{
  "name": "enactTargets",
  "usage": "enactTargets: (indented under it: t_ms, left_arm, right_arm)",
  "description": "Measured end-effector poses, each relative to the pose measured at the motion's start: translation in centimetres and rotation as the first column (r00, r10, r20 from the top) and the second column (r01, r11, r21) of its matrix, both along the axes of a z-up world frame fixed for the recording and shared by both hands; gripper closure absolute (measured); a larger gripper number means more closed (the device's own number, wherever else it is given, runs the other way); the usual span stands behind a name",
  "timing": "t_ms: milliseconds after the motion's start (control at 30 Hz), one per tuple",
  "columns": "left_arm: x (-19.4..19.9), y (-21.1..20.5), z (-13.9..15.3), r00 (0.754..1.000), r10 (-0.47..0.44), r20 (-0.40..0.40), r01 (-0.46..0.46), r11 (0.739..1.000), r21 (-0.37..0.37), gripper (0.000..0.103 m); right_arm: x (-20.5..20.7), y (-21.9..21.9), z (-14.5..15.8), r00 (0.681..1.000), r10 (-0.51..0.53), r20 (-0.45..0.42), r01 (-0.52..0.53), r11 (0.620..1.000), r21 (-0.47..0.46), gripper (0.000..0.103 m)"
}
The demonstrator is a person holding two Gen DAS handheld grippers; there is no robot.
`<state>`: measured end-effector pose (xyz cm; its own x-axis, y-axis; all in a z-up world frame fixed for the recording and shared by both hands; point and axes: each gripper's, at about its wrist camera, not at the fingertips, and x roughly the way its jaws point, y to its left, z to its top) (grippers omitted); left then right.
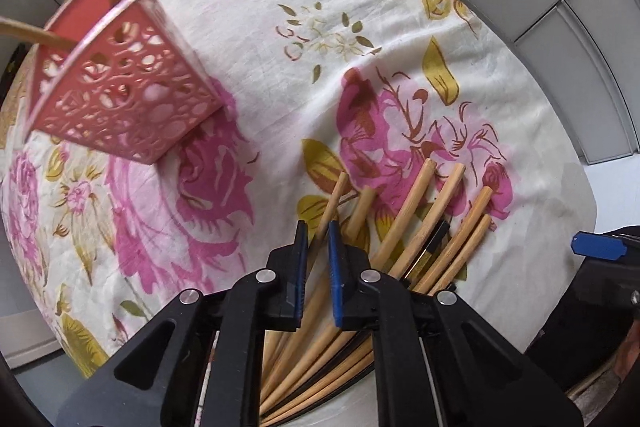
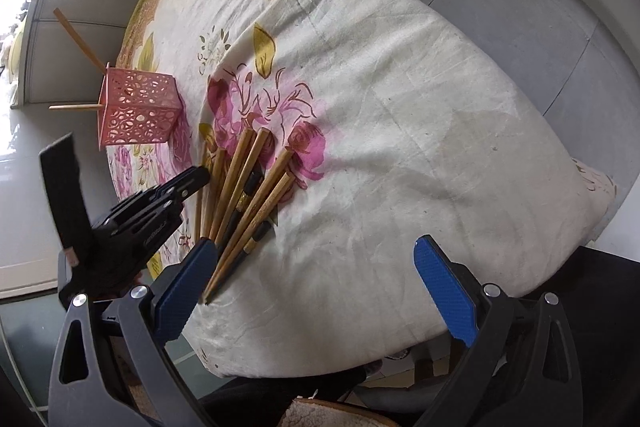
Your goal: Organize utensils
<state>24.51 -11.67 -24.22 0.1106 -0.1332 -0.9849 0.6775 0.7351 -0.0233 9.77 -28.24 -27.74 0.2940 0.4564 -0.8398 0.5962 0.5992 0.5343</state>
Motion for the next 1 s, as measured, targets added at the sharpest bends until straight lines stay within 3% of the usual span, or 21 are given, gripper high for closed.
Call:
enactTargets:
  t_ms: [67, 100, 167, 300, 533, 867, 1000]
  left_arm:
    - [-0.3, 1.7, 1.9, 0.999, 0.022, 0.030, -0.021, 0.999, -0.047, 0.095]
    - [-0.3, 2.5, 2.8, 0.998, 0.035, 0.050, -0.032, 0.997, -0.068, 0.095]
    - [-0.5, 4.3, 4.4, 0.995, 0.059, 0.077, -0.050, 0.992, -0.113, 0.095]
    - [-1.3, 7.2, 6.3, 0.987, 0.100, 0.125, -0.077, 0.982, -0.174, 0.096]
    - [-1.7, 10.8, 6.9, 0.982, 0.125, 0.142, -0.088, 0.965, -0.246, 0.097]
    - [-1.4, 12.9, 8.2, 0.980, 0.132, 0.152, -0.081, 0.950, -0.302, 0.097]
    - [-1.7, 13.3, 7.3, 0.982, 0.133, 0.135, -0.092, 0.957, -0.274, 0.097]
  right_arm:
    - [0.9, 0.6, -0.6, 1.000, -0.010, -0.026, 0.010, 1.000, 0.004, 0.032]
    - [1.4, 1.0, -0.9, 0.999, -0.005, -0.045, 0.005, 1.000, 0.005, 0.038]
    - [2.2, 2.1, -1.5, 0.997, 0.015, -0.080, -0.016, 1.000, -0.017, 0.066]
    - [3.3, 3.3, -1.9, 0.995, -0.012, -0.095, 0.008, 0.999, -0.043, 0.071]
    - [5.2, 4.5, -2.6, 0.981, -0.110, -0.161, 0.105, 0.994, -0.041, 0.087]
    - [8.4, 6.8, -1.5, 0.988, -0.080, -0.132, 0.051, 0.977, -0.208, 0.089]
    - [7.9, 5.9, -1.4, 0.991, -0.061, -0.116, 0.032, 0.971, -0.235, 0.090]
